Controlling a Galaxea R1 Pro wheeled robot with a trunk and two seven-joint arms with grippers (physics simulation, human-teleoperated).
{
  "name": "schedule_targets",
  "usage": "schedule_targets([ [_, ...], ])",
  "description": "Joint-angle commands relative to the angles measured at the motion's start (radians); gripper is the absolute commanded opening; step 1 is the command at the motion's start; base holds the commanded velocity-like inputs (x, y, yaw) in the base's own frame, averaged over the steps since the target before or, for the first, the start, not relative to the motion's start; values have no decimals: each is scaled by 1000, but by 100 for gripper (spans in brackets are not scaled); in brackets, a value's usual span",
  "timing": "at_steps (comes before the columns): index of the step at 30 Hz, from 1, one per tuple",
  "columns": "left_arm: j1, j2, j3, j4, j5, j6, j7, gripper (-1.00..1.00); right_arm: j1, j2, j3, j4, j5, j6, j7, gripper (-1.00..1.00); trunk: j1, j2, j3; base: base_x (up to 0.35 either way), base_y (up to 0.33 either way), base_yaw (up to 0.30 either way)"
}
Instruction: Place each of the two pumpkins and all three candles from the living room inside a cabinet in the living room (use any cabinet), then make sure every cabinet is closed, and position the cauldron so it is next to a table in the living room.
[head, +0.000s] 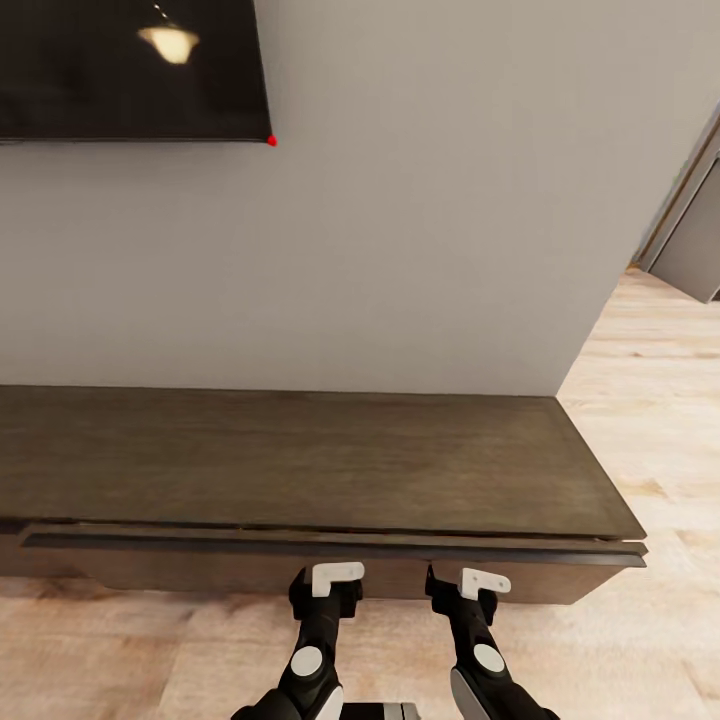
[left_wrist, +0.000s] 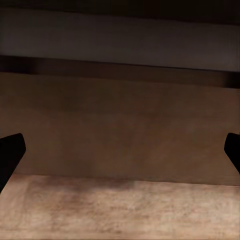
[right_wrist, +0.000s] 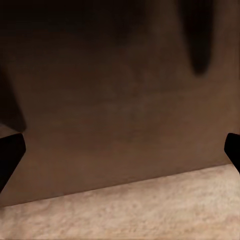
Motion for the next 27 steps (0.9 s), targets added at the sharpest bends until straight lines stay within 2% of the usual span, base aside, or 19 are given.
schedule_targets([
  [1,-1,1,-4,-1,6,1,7,100,-1,-1,4,-1,-6,-7,-5,100,0,0,-1,196,0,0],
  [8,-1,1,-5,-1,6,0,7,100,-1,-1,4,0,-6,-7,-5,100,0,0,-1,33,0,0],
  [14,-1,-1,-4,-1,6,0,7,100,-1,-1,4,-1,-6,-7,-5,100,0,0,-1,-197,0,0],
  [27,-1,-1,-3,-1,6,2,7,100,-1,-2,4,-1,-6,-7,-5,100,0,0,-1,-42,0,0],
])
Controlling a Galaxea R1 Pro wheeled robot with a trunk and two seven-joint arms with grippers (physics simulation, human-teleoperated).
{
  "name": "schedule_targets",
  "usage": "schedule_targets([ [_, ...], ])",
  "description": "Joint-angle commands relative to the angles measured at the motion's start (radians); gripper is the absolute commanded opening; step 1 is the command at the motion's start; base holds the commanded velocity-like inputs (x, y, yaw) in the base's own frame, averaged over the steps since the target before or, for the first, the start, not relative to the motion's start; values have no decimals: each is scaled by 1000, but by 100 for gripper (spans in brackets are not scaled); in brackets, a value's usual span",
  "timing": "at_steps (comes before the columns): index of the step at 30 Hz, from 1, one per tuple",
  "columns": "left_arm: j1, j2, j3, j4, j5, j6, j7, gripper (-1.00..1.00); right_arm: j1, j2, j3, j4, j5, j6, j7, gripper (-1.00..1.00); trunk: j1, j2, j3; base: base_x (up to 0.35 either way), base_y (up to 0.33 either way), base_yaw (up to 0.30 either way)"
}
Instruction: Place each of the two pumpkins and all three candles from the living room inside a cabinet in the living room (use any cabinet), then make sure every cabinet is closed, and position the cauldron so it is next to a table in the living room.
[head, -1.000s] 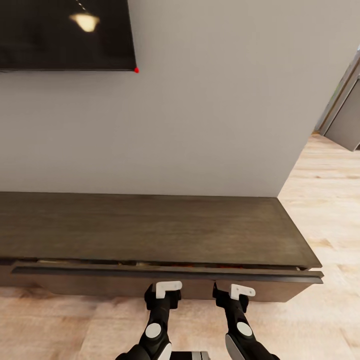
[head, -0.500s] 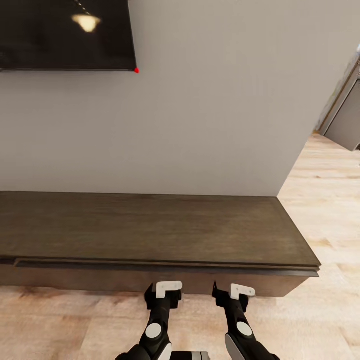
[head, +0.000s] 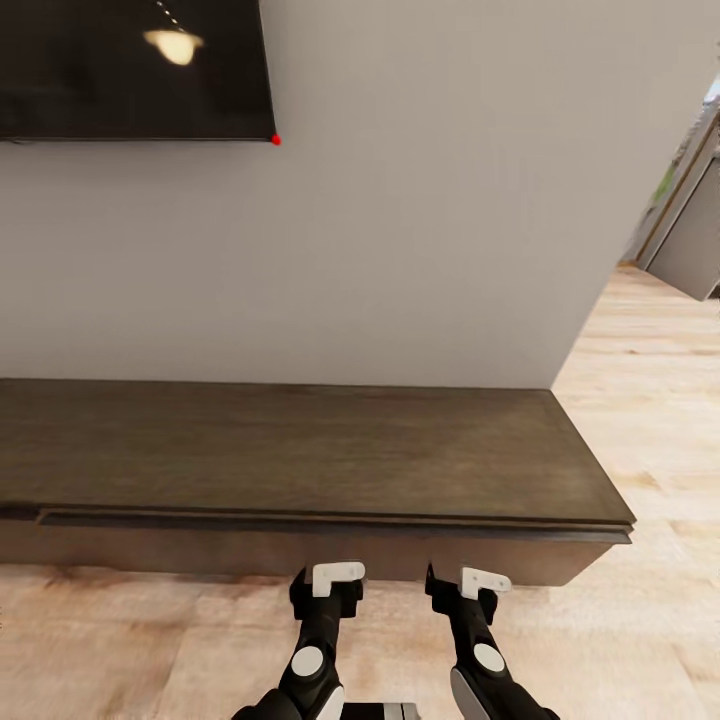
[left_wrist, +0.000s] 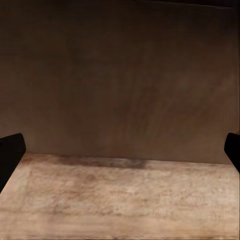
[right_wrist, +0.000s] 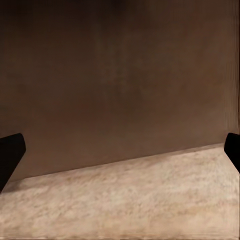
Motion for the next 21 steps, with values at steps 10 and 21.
schedule_targets([
  [10,-1,2,7,-11,13,31,6,100,-2,-2,4,-5,-20,23,-6,100,-1,0,-1,-308,0,0],
  [21,5,5,212,-246,163,593,1,100,26,-4,-128,-253,-56,533,-7,100,-12,21,9,-125,4,0],
])
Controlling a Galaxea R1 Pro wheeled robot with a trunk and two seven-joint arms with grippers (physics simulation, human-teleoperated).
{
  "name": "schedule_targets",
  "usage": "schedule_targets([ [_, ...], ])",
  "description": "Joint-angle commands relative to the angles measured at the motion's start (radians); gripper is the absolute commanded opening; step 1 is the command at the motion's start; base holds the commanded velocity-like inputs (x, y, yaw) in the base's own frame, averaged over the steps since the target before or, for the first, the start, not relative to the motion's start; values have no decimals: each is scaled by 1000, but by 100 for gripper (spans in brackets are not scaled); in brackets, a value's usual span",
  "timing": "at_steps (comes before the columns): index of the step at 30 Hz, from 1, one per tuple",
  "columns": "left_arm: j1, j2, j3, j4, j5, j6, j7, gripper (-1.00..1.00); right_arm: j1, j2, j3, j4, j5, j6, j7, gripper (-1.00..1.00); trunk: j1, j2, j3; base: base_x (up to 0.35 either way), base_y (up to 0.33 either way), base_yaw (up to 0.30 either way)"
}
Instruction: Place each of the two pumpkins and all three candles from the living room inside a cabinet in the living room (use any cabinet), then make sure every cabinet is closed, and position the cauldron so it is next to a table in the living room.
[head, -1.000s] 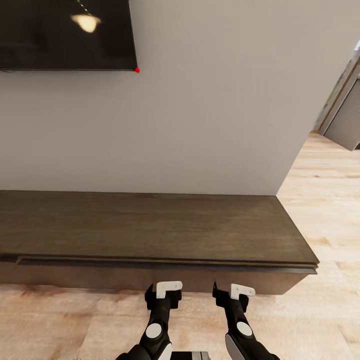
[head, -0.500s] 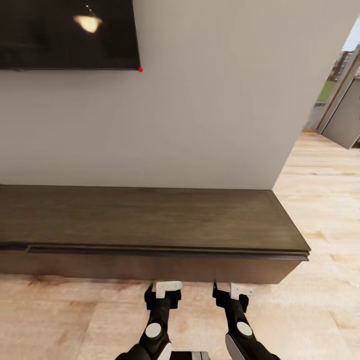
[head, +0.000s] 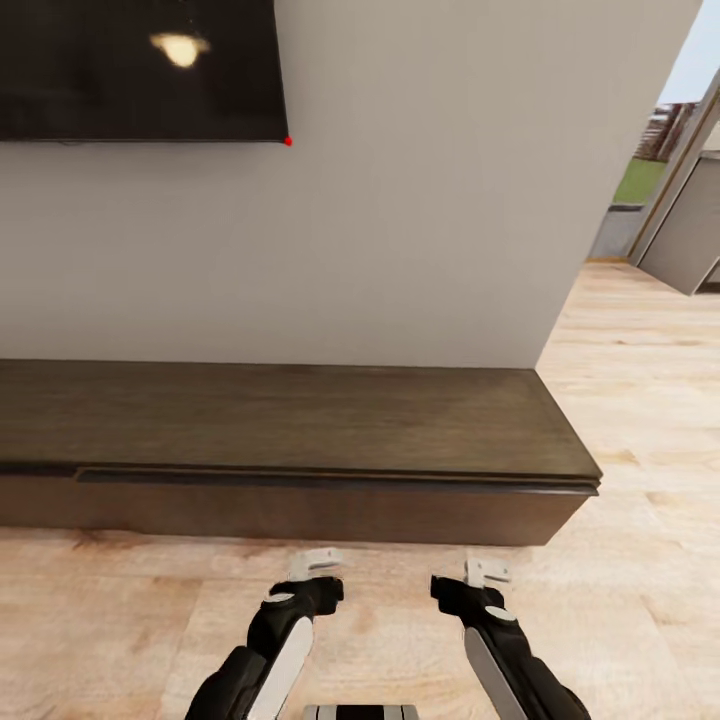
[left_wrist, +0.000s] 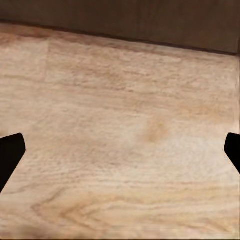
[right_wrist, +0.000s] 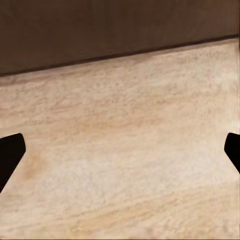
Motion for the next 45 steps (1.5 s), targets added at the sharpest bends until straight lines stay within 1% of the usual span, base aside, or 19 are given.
schedule_targets([
  [1,0,2,5,-3,29,12,10,100,7,-1,0,-3,-9,9,-9,100,-4,7,2,-5,0,0],
  [2,2,10,17,-5,61,29,11,100,23,-1,-8,-3,-10,17,-9,100,-8,14,6,-3,0,0],
  [4,4,35,28,9,105,51,11,100,57,-1,-26,-2,-10,29,-9,100,-16,28,12,-1,0,0],
  [6,5,44,32,54,119,55,10,100,83,0,-32,-8,-6,35,-11,100,-23,42,18,0,0,0],
  [10,7,53,44,131,117,43,3,100,95,8,-26,2,7,31,-12,100,-35,63,27,0,0,0],
  [12,8,41,55,143,115,32,-8,100,91,19,-14,14,18,19,-13,100,-35,63,27,0,0,0],
  [14,8,38,67,154,115,21,-19,100,91,31,-12,25,28,8,-13,100,-35,63,27,0,0,0],
  [15,8,33,72,148,121,16,-25,100,89,28,-18,19,22,14,-13,100,-35,63,27,0,0,0],
  [18,8,16,55,131,137,33,-7,100,85,21,-35,2,11,31,-13,100,-35,63,27,0,0,0],
  [20,8,15,66,120,139,44,4,100,85,20,-36,-9,11,42,-13,100,-35,63,27,0,0,0],
  [23,8,14,78,103,141,61,19,100,85,18,-37,-26,10,59,-13,100,-46,84,37,0,0,0],
  [28,7,14,81,75,141,88,19,100,85,18,-37,-46,9,77,-12,100,-65,119,52,0,0,0],
  [35,7,16,82,36,142,99,21,100,85,16,-42,-56,7,108,-13,100,-92,168,74,0,0,0],
  [36,7,16,115,35,145,115,23,100,86,17,-46,-70,4,192,-14,100,-96,175,77,0,0,0],
  [39,7,18,194,41,145,158,21,100,92,15,-46,-72,4,213,-14,100,-107,196,87,0,0,0],
  [40,7,22,239,44,145,177,19,100,96,13,-47,-74,5,217,-14,100,-111,203,90,0,0,0],
  [41,7,25,256,46,144,181,19,100,98,12,-48,-74,5,219,-14,100,-115,210,93,0,0,0],
  [42,7,38,295,54,144,188,17,100,99,8,-49,-75,5,219,-14,100,-119,217,96,0,0,0],
  [45,7,84,334,124,144,184,15,100,99,-15,-60,-70,0,217,-13,100,-130,238,106,0,0,0],
])
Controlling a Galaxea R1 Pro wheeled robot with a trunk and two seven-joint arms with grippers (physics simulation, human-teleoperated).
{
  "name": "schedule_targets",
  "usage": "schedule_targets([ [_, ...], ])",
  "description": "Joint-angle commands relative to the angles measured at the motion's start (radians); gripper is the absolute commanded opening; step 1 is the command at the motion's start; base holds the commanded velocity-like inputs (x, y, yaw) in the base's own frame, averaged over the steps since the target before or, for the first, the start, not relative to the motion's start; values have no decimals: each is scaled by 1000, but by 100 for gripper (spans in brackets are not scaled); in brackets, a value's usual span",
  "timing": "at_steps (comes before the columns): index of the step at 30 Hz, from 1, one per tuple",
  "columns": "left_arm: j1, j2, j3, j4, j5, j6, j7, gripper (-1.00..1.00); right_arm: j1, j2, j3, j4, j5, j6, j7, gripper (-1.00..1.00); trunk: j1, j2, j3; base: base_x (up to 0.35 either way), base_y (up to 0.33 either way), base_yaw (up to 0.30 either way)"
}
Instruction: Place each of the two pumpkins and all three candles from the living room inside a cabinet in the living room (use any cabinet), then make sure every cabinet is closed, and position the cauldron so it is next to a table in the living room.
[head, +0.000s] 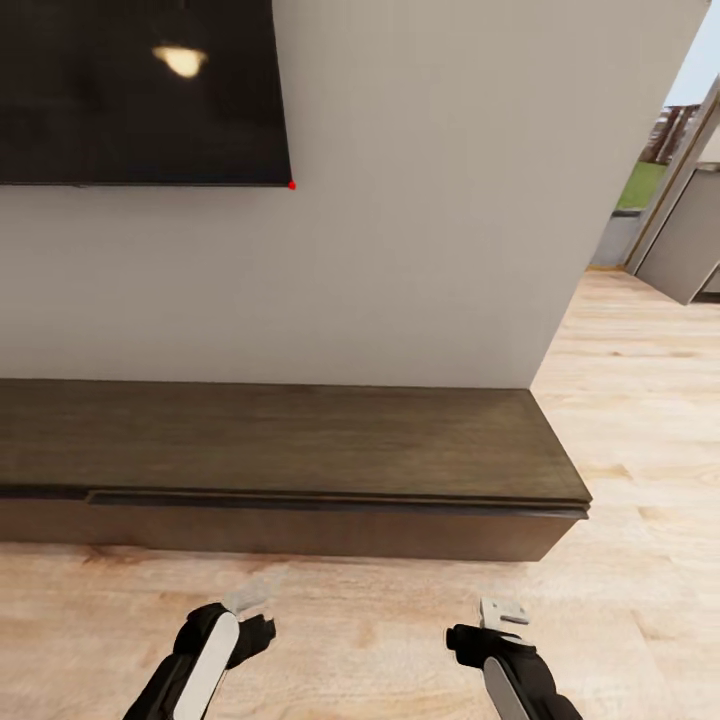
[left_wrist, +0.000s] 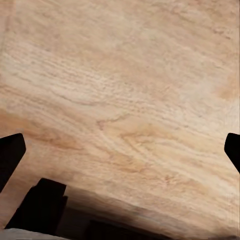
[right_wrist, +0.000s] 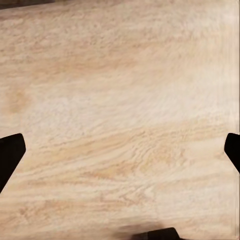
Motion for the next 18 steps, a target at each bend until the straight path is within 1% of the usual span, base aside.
schedule_targets([
  [1,0,26,6,62,11,-10,8,100,-2,-15,-9,1,-14,1,-9,100,-4,7,2,0,0,0],
  [3,0,47,10,132,7,-49,6,100,-2,-34,-31,7,-17,-1,-7,100,-12,21,9,0,0,0],
  [6,0,58,6,179,2,-113,4,100,-3,-51,-73,34,-18,-4,-5,100,-23,42,18,0,0,0],
  [9,0,62,3,204,1,-136,4,100,-3,-56,-98,86,-18,-6,-4,100,-35,63,27,0,0,0],
  [11,0,64,5,243,-1,-154,4,100,-3,-57,-116,123,-18,-12,-4,100,-42,77,33,0,0,0],
  [15,0,65,3,336,-5,-261,3,100,-3,-57,-157,195,-13,-47,-3,100,-58,105,46,0,0,0],
  [18,0,66,-9,364,-17,-298,3,100,-3,-57,-166,216,-9,-67,-3,100,-69,126,55,0,0,0],
])
